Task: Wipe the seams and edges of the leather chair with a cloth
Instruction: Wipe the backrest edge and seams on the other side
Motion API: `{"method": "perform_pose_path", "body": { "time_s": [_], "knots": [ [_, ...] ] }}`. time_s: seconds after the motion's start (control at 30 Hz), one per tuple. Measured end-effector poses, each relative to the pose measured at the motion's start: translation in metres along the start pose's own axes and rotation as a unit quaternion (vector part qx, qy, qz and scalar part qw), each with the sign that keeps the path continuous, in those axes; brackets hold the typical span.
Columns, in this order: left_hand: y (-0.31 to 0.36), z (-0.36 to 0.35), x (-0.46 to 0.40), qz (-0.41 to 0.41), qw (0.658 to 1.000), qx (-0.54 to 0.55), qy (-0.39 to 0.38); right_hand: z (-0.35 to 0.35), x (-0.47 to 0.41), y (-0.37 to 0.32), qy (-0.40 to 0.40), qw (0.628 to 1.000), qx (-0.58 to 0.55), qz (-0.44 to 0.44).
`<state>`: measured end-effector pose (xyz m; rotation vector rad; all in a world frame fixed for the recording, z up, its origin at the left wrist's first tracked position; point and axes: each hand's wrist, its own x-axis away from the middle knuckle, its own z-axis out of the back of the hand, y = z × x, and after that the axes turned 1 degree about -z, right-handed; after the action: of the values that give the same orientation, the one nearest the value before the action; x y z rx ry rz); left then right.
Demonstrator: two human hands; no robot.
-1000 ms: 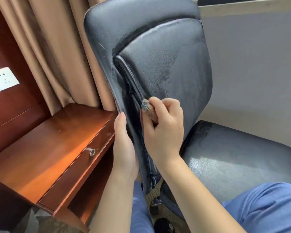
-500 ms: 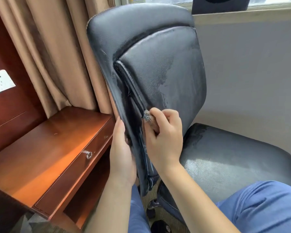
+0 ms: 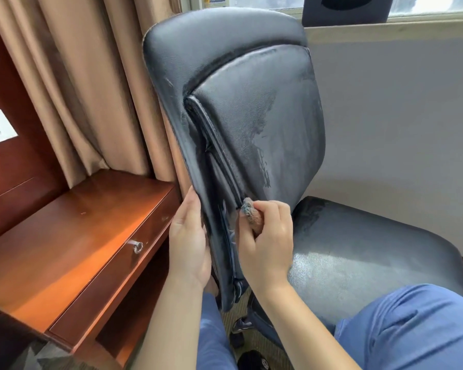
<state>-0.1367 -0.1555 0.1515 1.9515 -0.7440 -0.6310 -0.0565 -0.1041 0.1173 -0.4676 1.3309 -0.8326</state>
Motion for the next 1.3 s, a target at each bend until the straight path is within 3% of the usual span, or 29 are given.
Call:
{"method": "perform_pose_path", "body": {
  "time_s": [0.2,0.33,0.47,0.77,1.0,1.3],
  "knots": [
    [-0.012,0.0,0.003,0.044,0.998,0.006,-0.046,-0.007,-0.013,-0.019,-0.004,1.0,0.001,0.003],
    [-0.018,0.004,0.003,0.057,0.998,-0.012,-0.024,-0.004,0.017,0.002,-0.008,1.0,0.014,0.0],
    [-0.033,0.01,0.0,0.048,0.999,-0.022,-0.01,-0.003,0.036,0.018,-0.003,0.999,0.01,-0.047],
    [-0.032,0.012,0.002,0.042,0.998,-0.036,-0.033,0.0,0.01,0.005,0.004,1.0,0.015,0.006],
    [-0.034,0.008,0.005,0.017,0.998,-0.056,-0.011,0.0,0.034,0.018,0.016,0.998,0.009,-0.053],
    [-0.039,0.013,0.005,0.06,0.998,-0.018,-0.017,0.001,0.014,0.013,0.01,1.0,0.005,0.029]
  ]
}}
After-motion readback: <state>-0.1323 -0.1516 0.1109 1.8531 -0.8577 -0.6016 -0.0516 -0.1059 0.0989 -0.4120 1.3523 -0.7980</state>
